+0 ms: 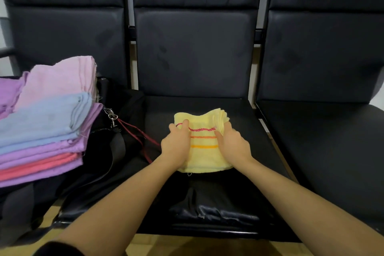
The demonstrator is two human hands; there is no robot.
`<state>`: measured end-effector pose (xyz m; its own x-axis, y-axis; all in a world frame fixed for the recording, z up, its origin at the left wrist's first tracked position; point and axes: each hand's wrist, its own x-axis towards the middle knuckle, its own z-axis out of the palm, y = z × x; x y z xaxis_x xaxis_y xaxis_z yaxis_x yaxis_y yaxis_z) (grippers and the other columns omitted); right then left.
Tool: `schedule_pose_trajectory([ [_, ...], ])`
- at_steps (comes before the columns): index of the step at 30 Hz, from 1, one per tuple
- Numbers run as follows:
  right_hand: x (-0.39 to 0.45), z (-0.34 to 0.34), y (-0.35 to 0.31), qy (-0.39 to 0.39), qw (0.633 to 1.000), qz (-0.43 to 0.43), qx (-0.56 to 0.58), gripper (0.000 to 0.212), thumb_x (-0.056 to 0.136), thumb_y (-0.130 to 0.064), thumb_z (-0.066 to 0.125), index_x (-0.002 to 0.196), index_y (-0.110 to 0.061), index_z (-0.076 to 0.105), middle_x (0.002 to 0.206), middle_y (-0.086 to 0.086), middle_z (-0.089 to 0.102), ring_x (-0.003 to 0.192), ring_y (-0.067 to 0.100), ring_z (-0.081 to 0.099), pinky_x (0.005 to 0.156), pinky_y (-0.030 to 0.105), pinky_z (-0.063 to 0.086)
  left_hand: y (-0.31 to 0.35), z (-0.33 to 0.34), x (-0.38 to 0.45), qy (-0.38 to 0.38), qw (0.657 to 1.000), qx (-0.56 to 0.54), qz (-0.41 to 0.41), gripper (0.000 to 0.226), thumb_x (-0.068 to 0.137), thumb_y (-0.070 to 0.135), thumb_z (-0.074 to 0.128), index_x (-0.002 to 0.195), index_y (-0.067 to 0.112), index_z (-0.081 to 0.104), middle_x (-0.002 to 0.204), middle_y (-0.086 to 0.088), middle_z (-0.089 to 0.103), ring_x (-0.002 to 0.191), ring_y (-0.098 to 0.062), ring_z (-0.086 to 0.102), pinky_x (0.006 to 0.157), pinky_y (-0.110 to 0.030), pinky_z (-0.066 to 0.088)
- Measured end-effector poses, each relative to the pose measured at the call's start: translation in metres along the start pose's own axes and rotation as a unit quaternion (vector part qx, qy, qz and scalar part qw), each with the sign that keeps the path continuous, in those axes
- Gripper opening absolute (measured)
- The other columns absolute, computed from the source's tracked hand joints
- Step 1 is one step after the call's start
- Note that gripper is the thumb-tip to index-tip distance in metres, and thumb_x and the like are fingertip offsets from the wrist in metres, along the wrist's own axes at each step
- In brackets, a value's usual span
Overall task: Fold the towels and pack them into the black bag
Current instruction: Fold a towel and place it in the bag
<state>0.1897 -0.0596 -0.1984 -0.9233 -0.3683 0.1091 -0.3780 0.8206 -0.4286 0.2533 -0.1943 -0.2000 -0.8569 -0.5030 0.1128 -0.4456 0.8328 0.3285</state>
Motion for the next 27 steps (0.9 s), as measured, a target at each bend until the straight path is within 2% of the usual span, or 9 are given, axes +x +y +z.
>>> schedule_pose_trajectory([
  [5,-0.019,-0.02,-0.037,0.031,0.998,-0.051,0.031,0.035,0.102,-0.04,0.03,0.122,-0.012,0.039,0.109,0.006,0.059,0.097,0.025,0.06,0.078,0.039,0.044,-0.011,-0.05,-0.024,0.059,0.992,0.114,0.005,0.036,0.098,0.011,0.033,0.133,0.015,0.03,0.115,-0.012,0.041,0.062,-0.019,0.042,0.06,-0.032,0.038],
  [9,-0.036,-0.037,-0.071,0.058,0.993,-0.09,0.05,0.039,0.102,-0.04,0.03,0.128,-0.012,0.037,0.108,0.005,0.061,0.093,0.024,0.061,0.081,0.043,0.05,-0.026,-0.089,-0.041,0.106,0.984,0.143,0.006,0.034,0.097,0.01,0.034,0.131,0.014,0.032,0.111,-0.011,0.043,0.051,-0.016,0.031,0.051,-0.03,0.031],
  [14,-0.037,-0.05,-0.095,0.078,0.986,-0.122,0.078,0.045,0.101,-0.043,0.03,0.133,-0.012,0.033,0.104,0.003,0.062,0.09,0.021,0.062,0.08,0.044,0.051,-0.04,-0.116,-0.038,0.137,0.976,0.17,0.007,0.031,0.099,0.015,0.036,0.13,0.014,0.032,0.108,-0.009,0.044,0.052,-0.015,0.032,0.056,-0.031,0.035],
  [19,-0.006,-0.051,-0.105,0.09,0.983,-0.12,0.102,0.042,0.101,-0.041,0.032,0.128,-0.01,0.037,0.103,0.005,0.061,0.089,0.024,0.062,0.078,0.045,0.051,-0.041,-0.119,-0.007,0.151,0.966,0.208,0.024,0.034,0.098,0.015,0.037,0.131,0.015,0.031,0.109,-0.009,0.046,0.05,-0.015,0.028,0.057,-0.031,0.032],
  [24,0.048,-0.04,-0.104,0.098,0.978,-0.121,0.138,0.042,0.101,-0.04,0.034,0.132,-0.013,0.034,0.094,-0.004,0.053,0.08,0.017,0.056,0.07,0.037,0.047,-0.042,-0.109,0.048,0.152,0.968,0.199,0.027,0.038,0.099,0.019,0.038,0.135,0.016,0.027,0.11,-0.01,0.045,0.051,-0.013,0.031,0.055,-0.028,0.034],
  [27,0.084,-0.034,-0.109,0.093,0.976,-0.12,0.157,0.04,0.101,-0.04,0.034,0.13,-0.013,0.035,0.086,-0.007,0.052,0.076,0.017,0.057,0.07,0.038,0.049,-0.042,-0.112,0.087,0.15,0.97,0.191,0.014,0.041,0.097,0.02,0.042,0.135,0.016,0.027,0.106,-0.009,0.044,0.049,-0.013,0.031,0.047,-0.025,0.029],
])
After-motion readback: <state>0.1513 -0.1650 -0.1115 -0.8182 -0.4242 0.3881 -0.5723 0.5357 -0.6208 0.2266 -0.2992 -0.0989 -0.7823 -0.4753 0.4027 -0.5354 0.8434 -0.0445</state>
